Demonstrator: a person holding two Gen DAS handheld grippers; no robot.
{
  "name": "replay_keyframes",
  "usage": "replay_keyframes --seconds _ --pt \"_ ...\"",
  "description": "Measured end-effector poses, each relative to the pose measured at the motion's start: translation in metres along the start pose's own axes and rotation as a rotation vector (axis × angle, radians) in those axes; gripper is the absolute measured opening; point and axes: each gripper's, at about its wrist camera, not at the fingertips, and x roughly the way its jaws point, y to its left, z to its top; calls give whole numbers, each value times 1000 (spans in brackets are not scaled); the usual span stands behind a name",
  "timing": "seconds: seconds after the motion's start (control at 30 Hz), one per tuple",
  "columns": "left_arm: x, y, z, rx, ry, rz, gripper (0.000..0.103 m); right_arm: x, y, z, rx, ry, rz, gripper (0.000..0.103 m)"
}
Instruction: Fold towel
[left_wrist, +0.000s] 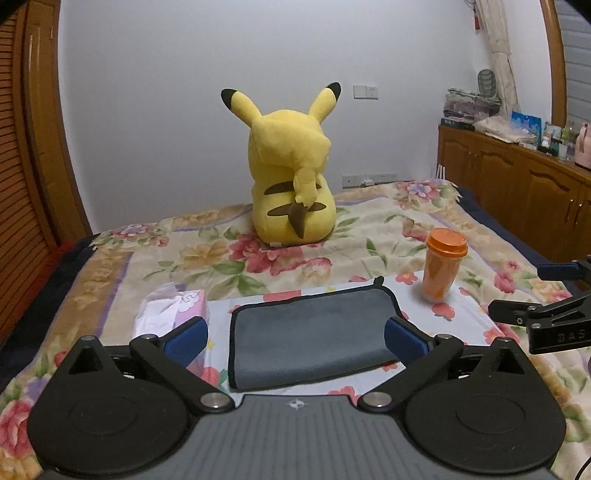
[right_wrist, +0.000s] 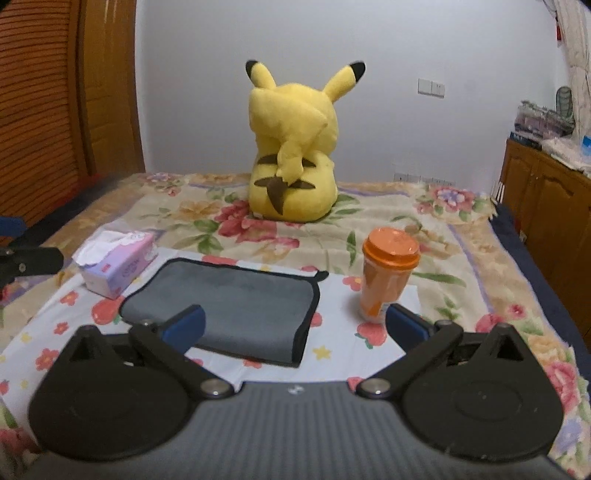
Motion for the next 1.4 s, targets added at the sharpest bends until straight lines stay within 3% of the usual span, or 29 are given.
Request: replay_keyframes --seconds 0.67,1.4 --pt "-81 -8 -44 -10 11 58 103 -76 25 -27 20 -48 14 103" --pt "-97 -22 -117 -45 60 62 103 -96 38 -81 26 -6 8 103"
